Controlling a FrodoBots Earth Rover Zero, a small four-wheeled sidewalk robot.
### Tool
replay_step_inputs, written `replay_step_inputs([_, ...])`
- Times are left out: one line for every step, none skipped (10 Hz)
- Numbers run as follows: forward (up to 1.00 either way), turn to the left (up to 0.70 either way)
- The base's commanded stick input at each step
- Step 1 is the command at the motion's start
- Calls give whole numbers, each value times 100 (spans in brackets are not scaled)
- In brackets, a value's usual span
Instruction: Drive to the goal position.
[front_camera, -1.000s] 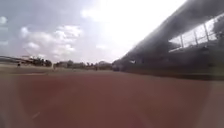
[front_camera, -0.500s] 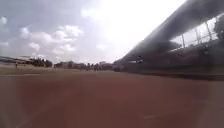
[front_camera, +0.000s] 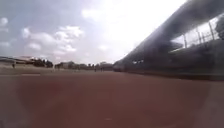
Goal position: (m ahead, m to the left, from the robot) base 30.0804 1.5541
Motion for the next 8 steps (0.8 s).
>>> replay_step_inputs([70, 0])
replay_step_inputs([70, 0])
replay_step_inputs([70, 0])
replay_step_inputs([70, 0])
replay_step_inputs([70, 0])
replay_step_inputs([70, 0])
replay_step_inputs([70, 0])
replay_step_inputs([70, 0])
